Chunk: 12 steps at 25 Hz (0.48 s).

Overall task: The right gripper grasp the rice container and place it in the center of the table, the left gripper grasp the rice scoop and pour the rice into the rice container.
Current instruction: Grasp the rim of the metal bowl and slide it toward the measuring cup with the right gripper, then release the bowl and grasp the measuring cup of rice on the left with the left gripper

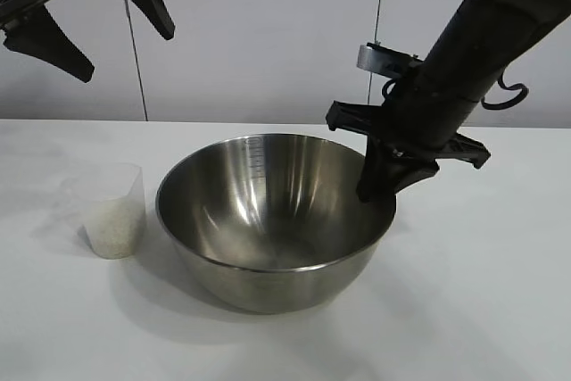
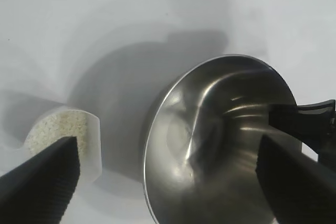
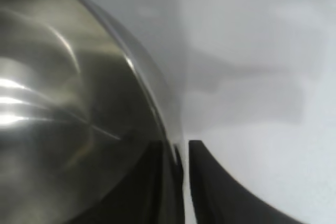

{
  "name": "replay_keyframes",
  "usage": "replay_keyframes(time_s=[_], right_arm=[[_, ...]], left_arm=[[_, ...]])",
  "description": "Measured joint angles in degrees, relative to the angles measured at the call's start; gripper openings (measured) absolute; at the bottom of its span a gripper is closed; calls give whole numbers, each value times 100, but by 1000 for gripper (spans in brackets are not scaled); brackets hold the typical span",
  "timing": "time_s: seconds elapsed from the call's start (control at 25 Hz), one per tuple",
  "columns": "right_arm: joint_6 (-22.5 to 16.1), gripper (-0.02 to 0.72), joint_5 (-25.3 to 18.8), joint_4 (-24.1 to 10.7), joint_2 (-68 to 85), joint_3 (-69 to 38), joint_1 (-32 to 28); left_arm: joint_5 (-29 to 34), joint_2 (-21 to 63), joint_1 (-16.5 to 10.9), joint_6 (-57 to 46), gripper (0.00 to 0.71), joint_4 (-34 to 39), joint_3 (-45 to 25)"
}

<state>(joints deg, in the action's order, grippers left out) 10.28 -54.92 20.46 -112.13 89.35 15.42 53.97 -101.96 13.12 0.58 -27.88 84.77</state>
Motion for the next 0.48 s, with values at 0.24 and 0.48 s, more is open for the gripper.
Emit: replay_keyframes(time_s=[0.24, 0.48], right_arm=[[-323, 688, -1211, -1399, 0, 1722, -43], [-424, 694, -1563, -1955, 77, 2410, -1324]], left_arm=[[0, 0, 0, 0, 657, 0, 0], [0, 0, 0, 0, 657, 0, 0]])
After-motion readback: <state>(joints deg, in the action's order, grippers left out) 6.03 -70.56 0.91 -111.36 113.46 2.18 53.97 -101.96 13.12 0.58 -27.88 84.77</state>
